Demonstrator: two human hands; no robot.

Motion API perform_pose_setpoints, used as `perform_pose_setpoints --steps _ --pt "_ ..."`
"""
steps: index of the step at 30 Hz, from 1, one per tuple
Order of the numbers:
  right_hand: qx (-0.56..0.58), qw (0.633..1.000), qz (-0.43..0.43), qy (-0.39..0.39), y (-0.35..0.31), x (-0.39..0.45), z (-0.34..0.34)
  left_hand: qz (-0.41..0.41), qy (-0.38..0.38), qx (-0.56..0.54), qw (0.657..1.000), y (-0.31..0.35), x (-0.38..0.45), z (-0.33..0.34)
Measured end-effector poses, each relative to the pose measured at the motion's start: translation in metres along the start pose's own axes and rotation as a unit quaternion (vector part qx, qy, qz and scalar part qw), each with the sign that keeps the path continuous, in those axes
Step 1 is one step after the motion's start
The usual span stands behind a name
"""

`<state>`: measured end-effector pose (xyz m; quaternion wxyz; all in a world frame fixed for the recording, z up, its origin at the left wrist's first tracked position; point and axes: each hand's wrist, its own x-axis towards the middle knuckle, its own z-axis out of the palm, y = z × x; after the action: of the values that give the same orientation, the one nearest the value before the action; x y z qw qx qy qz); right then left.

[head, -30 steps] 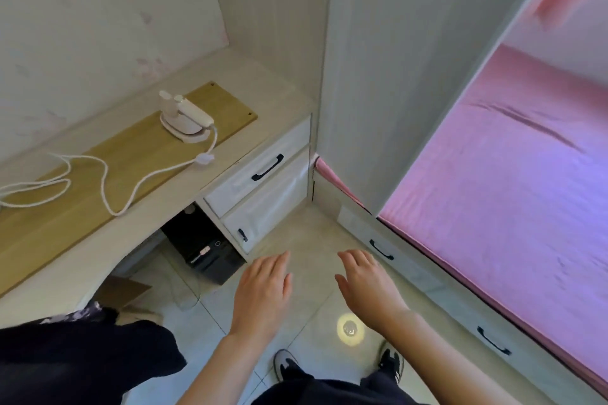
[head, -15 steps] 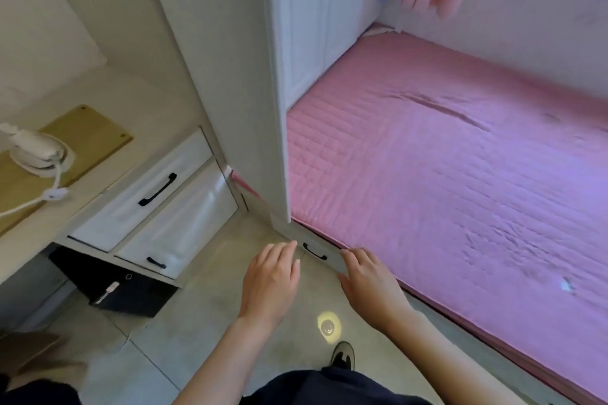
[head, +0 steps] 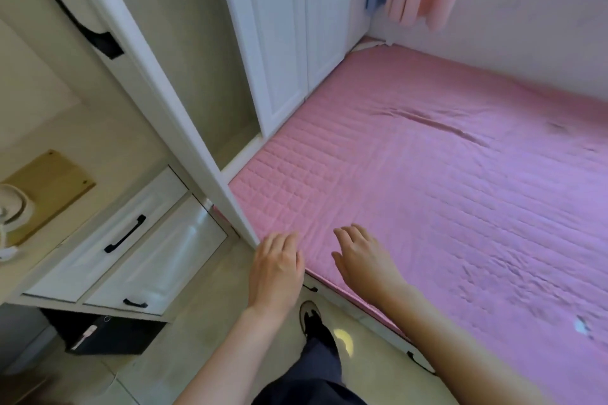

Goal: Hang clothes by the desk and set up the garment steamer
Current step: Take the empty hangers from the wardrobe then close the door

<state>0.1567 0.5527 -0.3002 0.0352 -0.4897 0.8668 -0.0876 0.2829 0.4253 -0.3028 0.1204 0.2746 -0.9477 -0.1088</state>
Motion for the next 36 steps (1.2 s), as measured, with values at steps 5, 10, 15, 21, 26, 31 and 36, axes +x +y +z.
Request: perform_pose_setpoints --steps 5,10,15,21,26,31,36 --pt "-0.018 0.999 -0.026 0.009 0.021 0.066 -0.007 -0.015 0.007 -0.006 1.000 -0.002 0.066 0.012" --pt "-0.037 0.997 -0.060 0.029 0.037 0.136 -0.021 -0.063 0.013 -0.027 0.998 -0.006 0.137 0.014" --pt "-0.005 0.997 -0.068 0.030 0.046 0.201 -0.025 -0.110 0.029 -0.003 0.994 -0.028 0.193 0.012" --pt "0.014 0.991 -0.122 0.045 0.040 0.263 -0.041 -0.166 0.079 0.012 0.983 -0.046 0.242 -0.005" --pt "0.007 0.980 -0.192 0.048 0.036 0.322 -0.049 -0.182 0.143 0.016 0.973 -0.068 0.277 -0.018" --pt "0.017 0.962 -0.268 0.046 0.026 0.386 -0.068 -0.210 0.185 0.020 0.960 -0.096 0.311 -0.036" --pt "0.026 0.940 -0.336 0.048 0.006 0.452 -0.095 -0.267 0.235 0.036 0.934 -0.114 0.347 -0.064"
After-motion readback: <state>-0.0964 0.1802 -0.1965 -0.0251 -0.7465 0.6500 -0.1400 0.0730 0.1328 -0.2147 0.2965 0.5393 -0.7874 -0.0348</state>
